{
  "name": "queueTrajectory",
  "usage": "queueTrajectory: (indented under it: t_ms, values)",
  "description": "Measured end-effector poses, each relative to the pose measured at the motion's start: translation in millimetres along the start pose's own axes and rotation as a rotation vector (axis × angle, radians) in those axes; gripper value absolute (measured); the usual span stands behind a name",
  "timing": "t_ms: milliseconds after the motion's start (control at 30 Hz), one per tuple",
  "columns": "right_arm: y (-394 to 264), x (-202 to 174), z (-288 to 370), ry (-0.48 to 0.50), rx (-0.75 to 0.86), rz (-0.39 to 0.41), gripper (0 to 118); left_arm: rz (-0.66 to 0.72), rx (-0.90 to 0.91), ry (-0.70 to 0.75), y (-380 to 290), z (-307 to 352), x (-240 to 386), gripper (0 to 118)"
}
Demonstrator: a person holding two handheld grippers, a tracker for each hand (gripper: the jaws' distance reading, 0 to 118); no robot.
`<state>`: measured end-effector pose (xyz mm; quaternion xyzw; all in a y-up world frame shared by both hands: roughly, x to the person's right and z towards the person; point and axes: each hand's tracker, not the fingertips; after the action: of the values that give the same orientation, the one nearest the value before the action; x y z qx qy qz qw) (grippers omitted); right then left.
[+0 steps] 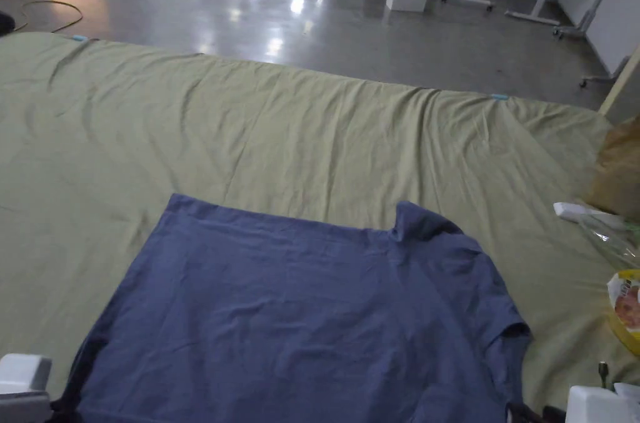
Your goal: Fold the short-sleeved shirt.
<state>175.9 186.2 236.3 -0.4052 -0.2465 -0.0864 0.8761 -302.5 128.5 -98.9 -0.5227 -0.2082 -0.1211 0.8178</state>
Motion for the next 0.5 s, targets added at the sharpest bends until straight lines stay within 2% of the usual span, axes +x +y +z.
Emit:
queueTrajectory:
  t_ms: [100, 267, 300, 367, 433, 467, 500]
  values:
    - [-23, 4, -13, -0.008, -0.127, 0.036, 56, 0.005, 0.005, -0.004, -1, 6, 3, 8]
    - [-54, 8, -46, -0.029, -0.236, 0.010, 56, 0.000, 0.007, 0.001, -1, 8, 7, 8]
    - [-57, 7, -52, -0.020, -0.263, 0.005, 54, -0.001, 0.006, 0.002, -1, 8, 8, 8]
    - [-63, 8, -60, -0.006, -0.267, -0.009, 33, -0.003, 0.005, 0.004, 1, 8, 6, 8]
    - [-61, -2, -56, 0.033, -0.243, -0.037, 21, -0.005, 0.004, 0.002, 0, 9, 6, 8]
    - [-60, -2, -55, 0.001, -0.250, -0.007, 10, -0.003, 0.005, 0.000, 1, 10, 5, 8]
    - [-59, -2, -54, 0.011, -0.245, -0.002, 8, 0.002, 0.007, -0.001, 1, 10, 4, 8]
